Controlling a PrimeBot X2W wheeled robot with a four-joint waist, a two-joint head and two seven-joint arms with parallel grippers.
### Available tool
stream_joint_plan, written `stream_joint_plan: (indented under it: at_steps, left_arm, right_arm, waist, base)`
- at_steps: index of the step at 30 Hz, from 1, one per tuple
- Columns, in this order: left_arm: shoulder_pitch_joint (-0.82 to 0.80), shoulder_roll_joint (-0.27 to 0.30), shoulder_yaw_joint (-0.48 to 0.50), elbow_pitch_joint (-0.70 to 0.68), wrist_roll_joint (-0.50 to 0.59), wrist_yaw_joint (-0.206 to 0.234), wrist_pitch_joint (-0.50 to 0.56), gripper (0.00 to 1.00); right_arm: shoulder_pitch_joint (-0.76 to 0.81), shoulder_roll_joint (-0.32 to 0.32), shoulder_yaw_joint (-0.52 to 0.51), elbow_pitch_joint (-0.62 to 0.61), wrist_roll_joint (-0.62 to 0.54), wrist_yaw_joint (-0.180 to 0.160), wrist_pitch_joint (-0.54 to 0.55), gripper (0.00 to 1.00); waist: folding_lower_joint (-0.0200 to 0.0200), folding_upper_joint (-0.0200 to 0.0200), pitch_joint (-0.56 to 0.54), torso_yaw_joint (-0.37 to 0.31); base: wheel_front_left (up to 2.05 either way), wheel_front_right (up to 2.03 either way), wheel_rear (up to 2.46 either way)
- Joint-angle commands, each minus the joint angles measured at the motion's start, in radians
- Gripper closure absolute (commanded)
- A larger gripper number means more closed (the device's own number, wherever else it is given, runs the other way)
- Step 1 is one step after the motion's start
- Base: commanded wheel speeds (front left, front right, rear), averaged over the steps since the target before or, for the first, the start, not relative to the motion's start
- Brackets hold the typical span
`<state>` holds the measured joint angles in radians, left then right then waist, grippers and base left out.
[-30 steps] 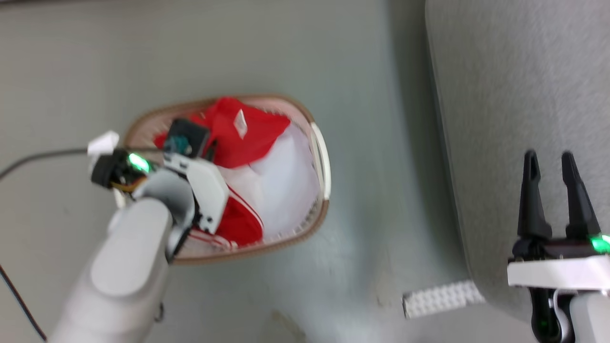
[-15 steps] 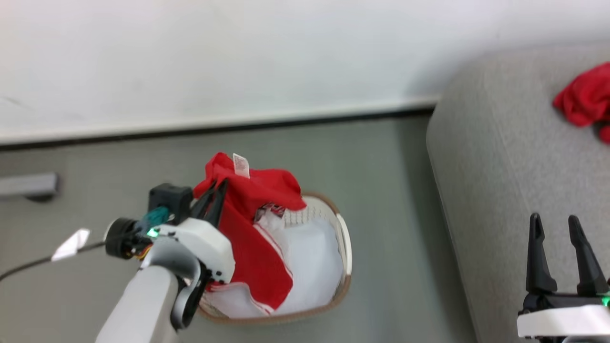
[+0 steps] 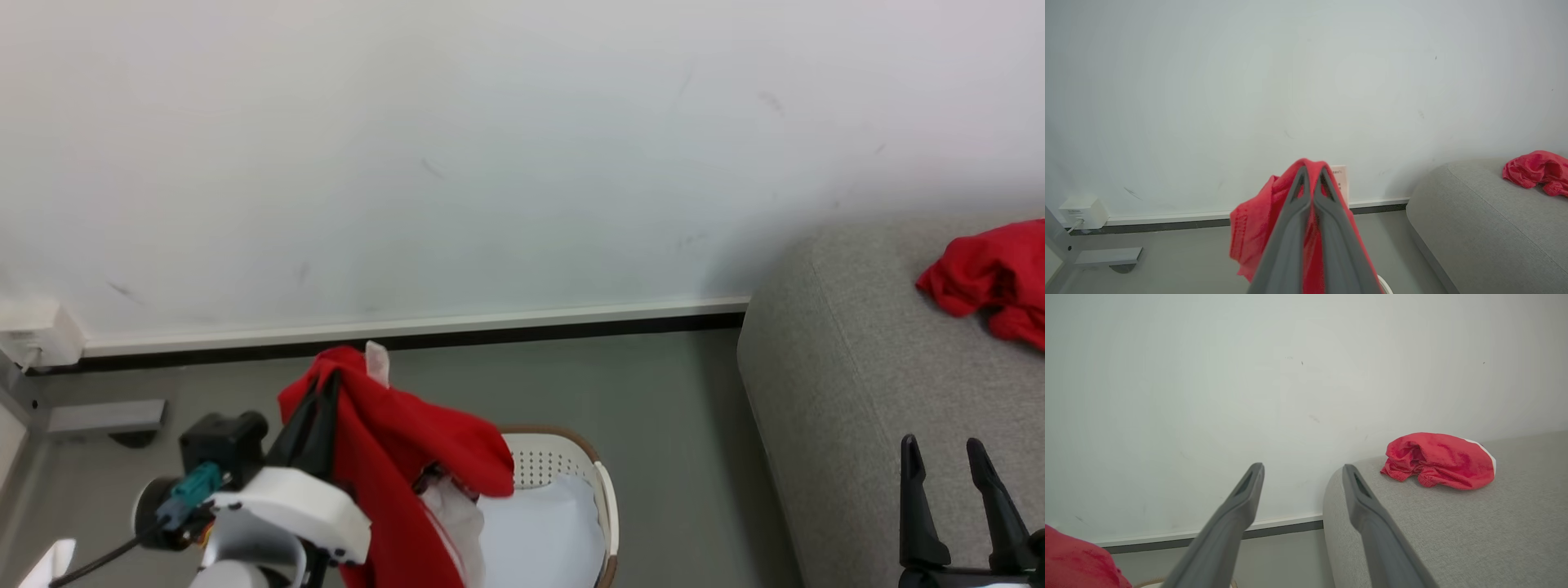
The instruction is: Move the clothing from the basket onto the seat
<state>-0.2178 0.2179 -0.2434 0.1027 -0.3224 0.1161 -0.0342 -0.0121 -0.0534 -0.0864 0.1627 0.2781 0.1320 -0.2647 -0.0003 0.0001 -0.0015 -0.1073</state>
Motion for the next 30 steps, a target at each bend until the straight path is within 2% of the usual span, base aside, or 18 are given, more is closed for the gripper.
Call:
stream_joint_plan:
  at_steps: [1,7,12,18,25,30]
  left_arm:
    - [0.023,0.011,0.007,-0.014,-0.007,0.006,-0.004,1.0]
    - [0.1,0.033,0.03,-0.088,-0.025,0.025,0.008,1.0]
    - [0.121,0.044,0.031,-0.139,-0.025,0.035,0.025,1.0]
    - [0.101,0.054,0.008,-0.212,-0.029,0.016,0.057,1.0]
    - [0.049,0.06,-0.045,-0.292,-0.031,-0.021,0.117,1.0]
    - [0.008,0.036,-0.097,-0.321,-0.042,-0.054,0.147,1.0]
  right_arm:
    - [0.016,-0.007,0.002,-0.004,-0.017,-0.003,0.001,0.0]
    - [0.04,-0.016,0.012,-0.018,-0.046,-0.003,0.001,0.0]
    - [0.043,-0.047,0.078,-0.045,-0.06,-0.003,0.001,0.0]
    - [-0.004,-0.137,0.265,-0.096,0.021,-0.003,0.011,0.0]
    - [-0.141,-0.279,0.504,-0.23,0.165,-0.003,0.112,0.0]
    - [-0.255,-0.337,0.657,-0.295,0.237,-0.003,0.177,0.0]
  waist:
    - [0.0003,-0.0001,-0.016,-0.003]
    - [0.0003,-0.0001,-0.035,-0.006]
    - [0.0003,-0.0001,-0.039,-0.007]
    - [0.0003,-0.0001,-0.036,-0.012]
    - [0.0003,-0.0001,-0.034,-0.014]
    - [0.0003,-0.0001,-0.034,-0.016]
  base:
    - [0.0,0.0,0.0]
    - [0.0,0.0,0.0]
    - [0.0,0.0,0.0]
    - [0.0,0.0,0.0]
    - [0.0,0.0,0.0]
    - [0.0,0.0,0.0]
